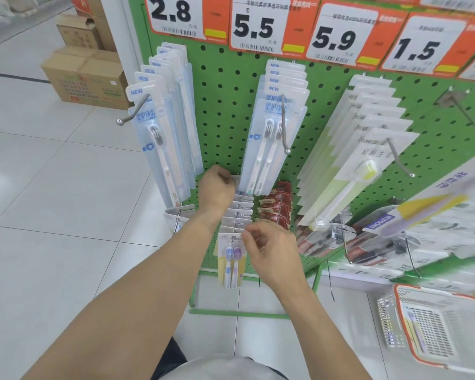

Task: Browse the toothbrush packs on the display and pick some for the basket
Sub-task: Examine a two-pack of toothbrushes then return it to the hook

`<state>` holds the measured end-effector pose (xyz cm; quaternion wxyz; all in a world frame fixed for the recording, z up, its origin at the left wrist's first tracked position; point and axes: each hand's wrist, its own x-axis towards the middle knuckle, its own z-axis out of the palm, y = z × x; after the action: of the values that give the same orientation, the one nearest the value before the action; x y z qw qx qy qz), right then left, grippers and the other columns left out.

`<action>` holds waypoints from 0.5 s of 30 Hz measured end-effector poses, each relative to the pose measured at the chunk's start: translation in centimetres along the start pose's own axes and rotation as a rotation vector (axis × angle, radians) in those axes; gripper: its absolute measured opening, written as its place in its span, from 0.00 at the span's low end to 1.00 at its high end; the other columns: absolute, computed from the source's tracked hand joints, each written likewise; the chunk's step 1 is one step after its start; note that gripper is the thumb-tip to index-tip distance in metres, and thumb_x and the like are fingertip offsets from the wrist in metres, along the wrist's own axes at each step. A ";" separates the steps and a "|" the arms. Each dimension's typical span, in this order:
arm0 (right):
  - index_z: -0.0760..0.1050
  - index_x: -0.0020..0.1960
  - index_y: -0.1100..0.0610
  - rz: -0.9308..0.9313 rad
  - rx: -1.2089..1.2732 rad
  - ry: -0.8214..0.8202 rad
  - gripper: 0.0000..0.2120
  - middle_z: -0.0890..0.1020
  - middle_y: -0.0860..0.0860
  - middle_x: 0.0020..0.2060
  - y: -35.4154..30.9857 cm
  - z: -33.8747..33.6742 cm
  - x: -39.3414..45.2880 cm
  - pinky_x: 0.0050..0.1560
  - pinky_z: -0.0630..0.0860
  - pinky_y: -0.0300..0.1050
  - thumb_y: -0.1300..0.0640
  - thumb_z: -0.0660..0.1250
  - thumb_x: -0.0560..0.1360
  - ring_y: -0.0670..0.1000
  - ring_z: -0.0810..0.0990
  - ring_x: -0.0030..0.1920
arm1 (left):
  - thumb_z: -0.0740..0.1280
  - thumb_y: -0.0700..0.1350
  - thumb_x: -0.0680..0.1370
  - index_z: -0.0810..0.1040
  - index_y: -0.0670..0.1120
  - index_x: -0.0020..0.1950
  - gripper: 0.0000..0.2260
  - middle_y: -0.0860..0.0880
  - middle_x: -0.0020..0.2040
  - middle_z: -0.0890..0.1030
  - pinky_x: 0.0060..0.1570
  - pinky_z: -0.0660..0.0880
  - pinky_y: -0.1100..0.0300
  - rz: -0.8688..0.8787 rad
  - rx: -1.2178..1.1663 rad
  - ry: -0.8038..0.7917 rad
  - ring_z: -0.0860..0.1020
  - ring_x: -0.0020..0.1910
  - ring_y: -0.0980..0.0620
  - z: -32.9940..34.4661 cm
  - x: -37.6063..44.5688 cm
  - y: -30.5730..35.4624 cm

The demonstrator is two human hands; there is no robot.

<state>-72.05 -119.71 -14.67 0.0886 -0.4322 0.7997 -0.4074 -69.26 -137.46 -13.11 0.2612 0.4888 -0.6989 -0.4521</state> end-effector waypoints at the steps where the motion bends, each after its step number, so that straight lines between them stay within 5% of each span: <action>1: 0.83 0.47 0.53 -0.005 -0.004 -0.004 0.03 0.83 0.44 0.41 0.0 0.0 0.0 0.42 0.79 0.44 0.55 0.70 0.77 0.42 0.79 0.38 | 0.67 0.37 0.78 0.79 0.44 0.50 0.04 0.50 0.43 0.80 0.43 0.70 0.61 0.009 0.007 0.010 0.78 0.45 0.50 0.0 0.1 0.0; 7: 0.83 0.47 0.52 -0.017 -0.014 -0.013 0.03 0.82 0.43 0.40 -0.1 -0.1 0.2 0.41 0.78 0.43 0.56 0.70 0.77 0.43 0.79 0.38 | 0.69 0.38 0.78 0.77 0.45 0.47 0.03 0.54 0.38 0.77 0.36 0.68 0.63 0.050 0.010 0.031 0.75 0.38 0.53 0.0 0.1 -0.2; 11: 0.83 0.48 0.52 -0.007 -0.012 -0.020 0.03 0.83 0.43 0.41 0.0 -0.1 0.1 0.42 0.79 0.44 0.56 0.70 0.77 0.43 0.80 0.38 | 0.68 0.37 0.78 0.82 0.42 0.54 0.06 0.47 0.45 0.83 0.46 0.73 0.60 0.096 0.021 0.037 0.79 0.44 0.50 0.1 -0.3 -0.4; 15: 0.83 0.48 0.51 -0.003 -0.012 -0.025 0.03 0.83 0.43 0.41 -0.1 -0.1 0.1 0.43 0.79 0.45 0.56 0.70 0.77 0.43 0.80 0.38 | 0.66 0.34 0.77 0.85 0.42 0.48 0.08 0.47 0.43 0.85 0.43 0.70 0.63 0.161 0.087 0.083 0.79 0.41 0.51 0.1 -1.1 -0.2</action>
<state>-72.14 -119.79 -14.54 0.0956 -0.4391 0.8002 -0.3973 -68.86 -136.42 -13.23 0.3040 0.4601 -0.7435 -0.3783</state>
